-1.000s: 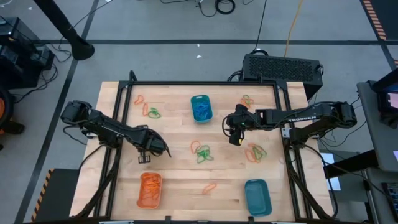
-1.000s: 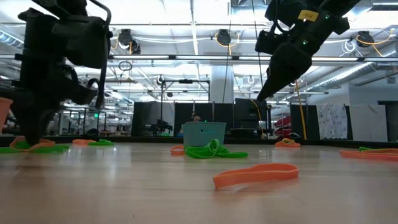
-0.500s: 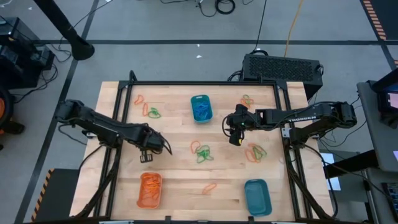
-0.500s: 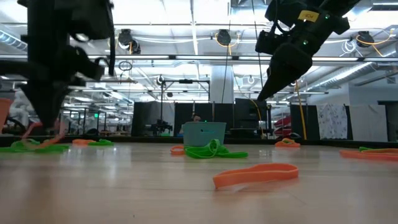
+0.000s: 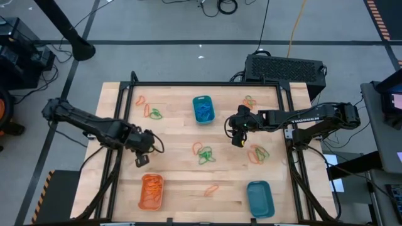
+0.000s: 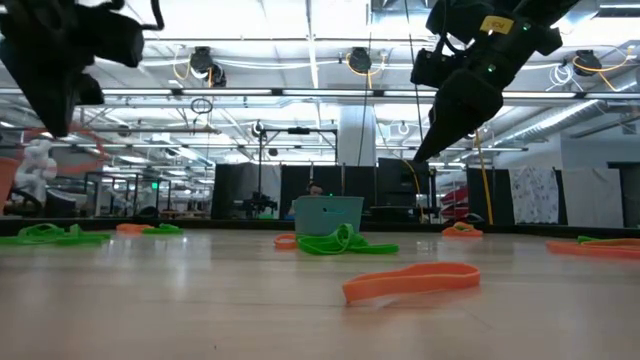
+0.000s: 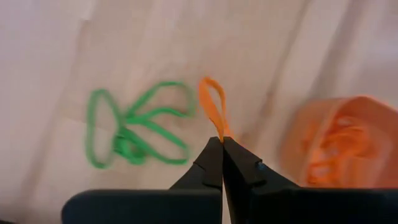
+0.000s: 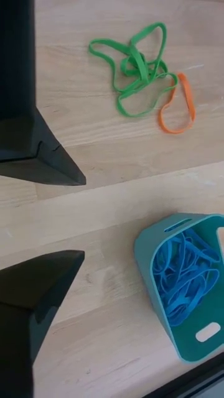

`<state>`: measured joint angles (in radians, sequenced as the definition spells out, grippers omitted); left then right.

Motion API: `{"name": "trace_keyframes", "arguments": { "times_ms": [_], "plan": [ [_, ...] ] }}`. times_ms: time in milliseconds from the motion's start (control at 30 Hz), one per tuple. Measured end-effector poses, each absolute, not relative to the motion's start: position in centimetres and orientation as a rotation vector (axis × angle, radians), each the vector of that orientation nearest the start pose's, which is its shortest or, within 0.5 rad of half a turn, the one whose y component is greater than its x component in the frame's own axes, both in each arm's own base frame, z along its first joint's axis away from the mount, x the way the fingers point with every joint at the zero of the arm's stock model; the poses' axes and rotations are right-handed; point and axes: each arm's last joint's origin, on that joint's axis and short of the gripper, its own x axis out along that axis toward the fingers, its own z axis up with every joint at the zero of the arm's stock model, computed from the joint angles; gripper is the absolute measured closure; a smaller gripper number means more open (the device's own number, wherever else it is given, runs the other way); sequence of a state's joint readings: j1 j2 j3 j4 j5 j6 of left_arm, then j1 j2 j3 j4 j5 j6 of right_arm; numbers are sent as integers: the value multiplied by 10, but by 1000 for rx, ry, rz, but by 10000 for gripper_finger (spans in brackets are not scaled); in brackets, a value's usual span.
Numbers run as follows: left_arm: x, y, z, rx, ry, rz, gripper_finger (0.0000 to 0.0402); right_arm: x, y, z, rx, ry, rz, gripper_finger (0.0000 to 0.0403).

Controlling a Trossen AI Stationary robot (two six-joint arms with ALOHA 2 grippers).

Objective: Sort rubber bands into baskets
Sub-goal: Put the orange rubber band into the orange bin

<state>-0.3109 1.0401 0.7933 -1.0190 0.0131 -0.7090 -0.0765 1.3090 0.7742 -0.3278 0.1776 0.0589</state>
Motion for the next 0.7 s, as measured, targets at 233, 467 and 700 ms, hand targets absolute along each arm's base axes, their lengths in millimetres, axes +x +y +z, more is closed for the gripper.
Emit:
{"name": "trace_keyframes", "arguments": {
  "times_ms": [233,467,700],
  "plan": [
    [174,-79,247,-603,1153,-40,401,255,-25,212,35,851,-274,230],
    [176,-115,250,-705,1123,-185,401,255,-21,213,50,846,-247,230],
    [171,-141,225,-642,1290,-113,402,256,-15,213,44,840,-222,230]
  ]
}}
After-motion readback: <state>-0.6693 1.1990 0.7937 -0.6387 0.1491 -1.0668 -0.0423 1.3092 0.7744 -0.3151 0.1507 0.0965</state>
